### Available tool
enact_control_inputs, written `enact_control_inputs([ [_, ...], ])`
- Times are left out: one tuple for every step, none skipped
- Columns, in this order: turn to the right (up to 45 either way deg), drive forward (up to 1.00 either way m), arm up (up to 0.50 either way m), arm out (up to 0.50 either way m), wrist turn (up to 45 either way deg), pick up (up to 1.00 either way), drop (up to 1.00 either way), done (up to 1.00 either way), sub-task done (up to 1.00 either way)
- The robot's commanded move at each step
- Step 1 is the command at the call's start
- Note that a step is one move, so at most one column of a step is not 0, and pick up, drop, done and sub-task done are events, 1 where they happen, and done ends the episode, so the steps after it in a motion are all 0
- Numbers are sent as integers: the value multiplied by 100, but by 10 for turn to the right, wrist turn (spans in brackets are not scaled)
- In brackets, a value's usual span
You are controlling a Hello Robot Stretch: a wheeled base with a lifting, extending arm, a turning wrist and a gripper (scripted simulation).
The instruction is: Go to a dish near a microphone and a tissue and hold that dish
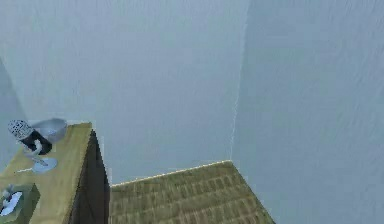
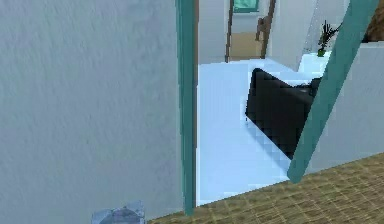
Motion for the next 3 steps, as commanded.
enact_control_inputs([
  [180, 0, 0, 0, 0, 0, 0, 0, 0],
  [0, 30, 0, 0, 0, 0, 0, 0, 0],
  [-450, 0, 0, 0, 0, 0, 0, 0, 0],
])
